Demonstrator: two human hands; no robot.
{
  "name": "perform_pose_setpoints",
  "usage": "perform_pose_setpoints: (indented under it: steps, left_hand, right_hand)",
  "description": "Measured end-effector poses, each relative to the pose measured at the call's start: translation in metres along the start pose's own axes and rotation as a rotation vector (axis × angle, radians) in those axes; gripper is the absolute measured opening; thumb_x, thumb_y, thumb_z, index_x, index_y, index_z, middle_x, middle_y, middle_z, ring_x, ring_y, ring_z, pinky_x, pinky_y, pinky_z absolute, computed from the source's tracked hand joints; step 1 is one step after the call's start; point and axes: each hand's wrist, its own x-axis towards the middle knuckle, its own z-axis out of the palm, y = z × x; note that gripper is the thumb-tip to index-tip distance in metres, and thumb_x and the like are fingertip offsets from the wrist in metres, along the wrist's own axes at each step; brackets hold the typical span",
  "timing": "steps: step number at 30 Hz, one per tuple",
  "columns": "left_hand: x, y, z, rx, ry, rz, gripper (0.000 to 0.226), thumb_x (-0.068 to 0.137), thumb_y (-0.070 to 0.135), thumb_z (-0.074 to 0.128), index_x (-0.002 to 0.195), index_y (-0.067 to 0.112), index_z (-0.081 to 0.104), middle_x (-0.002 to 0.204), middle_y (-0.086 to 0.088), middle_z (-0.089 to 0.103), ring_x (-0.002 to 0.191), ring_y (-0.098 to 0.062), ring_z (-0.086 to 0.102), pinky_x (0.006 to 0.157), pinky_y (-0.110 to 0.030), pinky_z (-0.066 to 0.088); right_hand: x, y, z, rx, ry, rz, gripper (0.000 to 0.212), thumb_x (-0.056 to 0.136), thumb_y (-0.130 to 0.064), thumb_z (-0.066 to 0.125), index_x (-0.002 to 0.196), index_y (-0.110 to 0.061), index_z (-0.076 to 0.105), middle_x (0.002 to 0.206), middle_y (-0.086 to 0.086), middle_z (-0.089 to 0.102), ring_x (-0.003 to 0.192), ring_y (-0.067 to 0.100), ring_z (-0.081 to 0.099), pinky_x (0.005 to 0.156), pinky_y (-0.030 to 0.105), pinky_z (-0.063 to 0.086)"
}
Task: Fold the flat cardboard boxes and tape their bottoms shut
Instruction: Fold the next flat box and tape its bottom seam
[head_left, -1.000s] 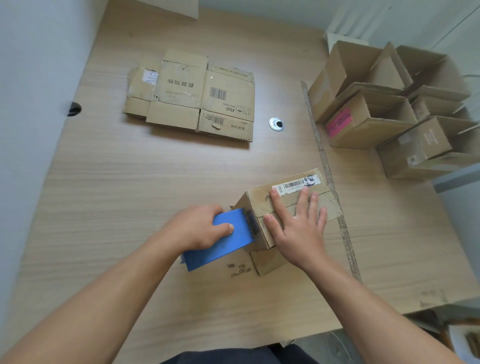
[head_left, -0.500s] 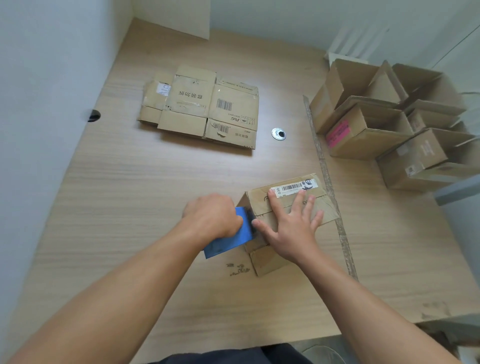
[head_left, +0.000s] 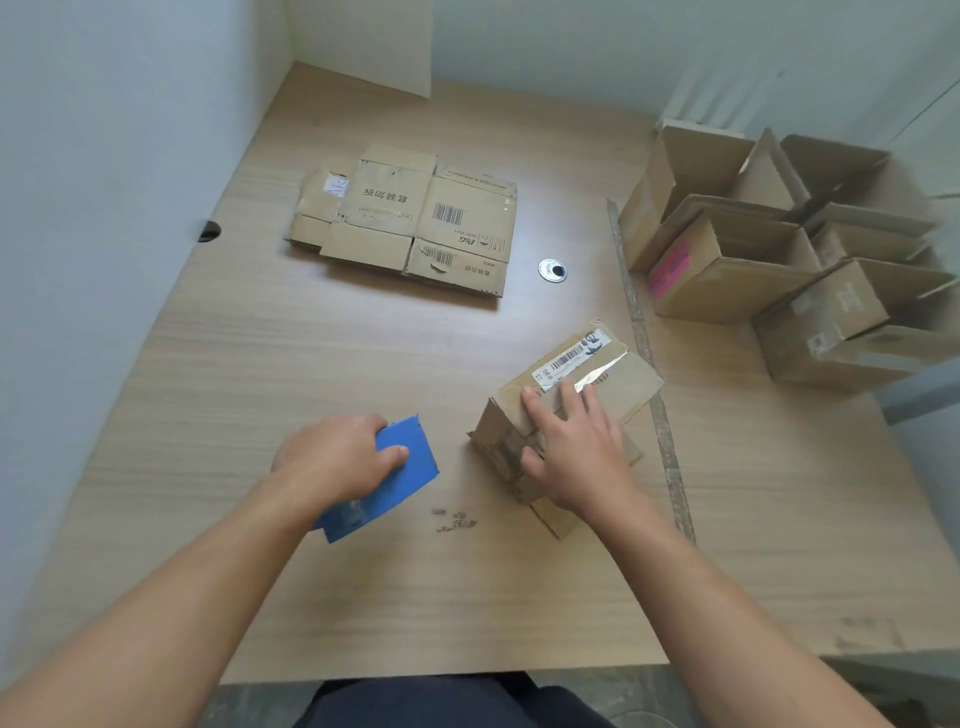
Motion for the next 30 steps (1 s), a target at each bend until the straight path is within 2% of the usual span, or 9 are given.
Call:
perform_pose_setpoints:
  steps: [4, 10, 13, 17, 20, 23, 25, 27, 30]
  left_hand:
    - [-0.014, -0.004, 0.000, -0.145, 0.048, -0.032, 0.042, 0.086, 0.061, 0.053, 0.127, 0.050, 0.049, 0.096, 0.018, 0.058, 0.084, -0.012, 0.058, 0.061, -0.027, 0.042]
    - [-0.039, 0.009, -0.012, -0.346, 0.064, 0.021, 0.066, 0.063, 0.059, 0.057, 0.127, 0.060, 0.038, 0.094, 0.023, 0.061, 0.082, -0.005, 0.060, 0.070, -0.030, 0.052]
    - [-0.052, 0.009, -0.015, -0.299, 0.114, 0.085, 0.070, 0.067, 0.054, 0.060, 0.131, 0.059, 0.031, 0.102, 0.020, 0.063, 0.085, -0.009, 0.062, 0.073, -0.034, 0.054]
    - [-0.064, 0.010, -0.008, -0.170, 0.232, 0.188, 0.074, 0.082, 0.045, 0.068, 0.135, 0.061, 0.019, 0.116, 0.021, 0.058, 0.088, -0.016, 0.059, 0.072, -0.034, 0.050]
    - [-0.069, 0.012, 0.000, -0.069, 0.360, 0.322, 0.071, 0.084, 0.043, 0.071, 0.139, 0.056, 0.027, 0.125, 0.022, 0.059, 0.091, -0.021, 0.062, 0.067, -0.030, 0.043]
    - [-0.073, 0.020, 0.001, 0.052, 0.506, 0.523, 0.061, 0.082, 0.049, 0.059, 0.140, 0.040, 0.041, 0.115, 0.014, 0.068, 0.081, -0.018, 0.065, 0.057, -0.024, 0.041]
    - [-0.073, 0.024, 0.002, 0.070, 0.511, 0.594, 0.060, 0.082, 0.051, 0.052, 0.139, 0.037, 0.043, 0.110, 0.013, 0.069, 0.081, -0.012, 0.061, 0.054, -0.023, 0.045]
    - [-0.072, 0.027, 0.003, 0.070, 0.485, 0.646, 0.059, 0.084, 0.052, 0.052, 0.140, 0.038, 0.041, 0.110, 0.010, 0.069, 0.082, -0.016, 0.065, 0.055, -0.028, 0.052]
    - [-0.070, 0.035, 0.002, 0.094, 0.455, 0.712, 0.059, 0.086, 0.051, 0.055, 0.141, 0.040, 0.039, 0.107, 0.009, 0.068, 0.079, -0.020, 0.066, 0.055, -0.033, 0.053]
  right_hand:
    - [-0.014, 0.008, 0.018, 0.046, 0.052, -0.040, 0.073, 0.091, -0.055, 0.053, 0.152, -0.045, 0.015, 0.164, -0.001, -0.001, 0.151, 0.026, -0.008, 0.116, 0.061, 0.003]
    - [-0.001, 0.022, 0.019, 0.080, 0.074, -0.201, 0.067, 0.092, -0.051, 0.059, 0.150, -0.047, 0.027, 0.164, -0.003, 0.011, 0.152, 0.024, -0.001, 0.117, 0.060, -0.002]
    - [0.004, 0.036, 0.016, 0.043, 0.012, -0.339, 0.066, 0.094, -0.044, 0.060, 0.150, -0.051, 0.025, 0.165, -0.011, 0.006, 0.153, 0.021, -0.002, 0.118, 0.055, 0.000]
    - [-0.001, 0.048, 0.016, 0.089, -0.029, -0.383, 0.066, 0.096, -0.044, 0.057, 0.151, -0.053, 0.020, 0.165, -0.016, -0.001, 0.153, 0.018, -0.008, 0.119, 0.059, 0.006]
    - [-0.007, 0.046, 0.010, 0.212, 0.038, -0.400, 0.064, 0.095, -0.050, 0.056, 0.151, -0.048, 0.025, 0.165, -0.014, 0.008, 0.153, 0.019, -0.009, 0.119, 0.059, 0.000]
    - [-0.014, 0.042, -0.004, 0.558, 0.203, -0.442, 0.059, 0.096, -0.037, 0.062, 0.149, -0.037, 0.038, 0.158, -0.005, 0.032, 0.151, 0.021, 0.016, 0.120, 0.049, 0.015]
    - [-0.017, 0.042, -0.012, 0.757, 0.234, -0.470, 0.062, 0.095, -0.028, 0.065, 0.148, -0.038, 0.036, 0.154, 0.000, 0.038, 0.143, 0.019, 0.033, 0.117, 0.038, 0.029]
    - [-0.017, 0.042, -0.017, 0.825, 0.160, -0.470, 0.070, 0.094, -0.024, 0.067, 0.149, -0.042, 0.029, 0.154, -0.006, 0.034, 0.139, 0.014, 0.038, 0.111, 0.031, 0.035]
    - [-0.012, 0.041, -0.020, 0.765, 0.053, -0.479, 0.069, 0.093, -0.022, 0.068, 0.152, -0.033, 0.033, 0.153, -0.009, 0.033, 0.136, 0.011, 0.038, 0.106, 0.028, 0.038]
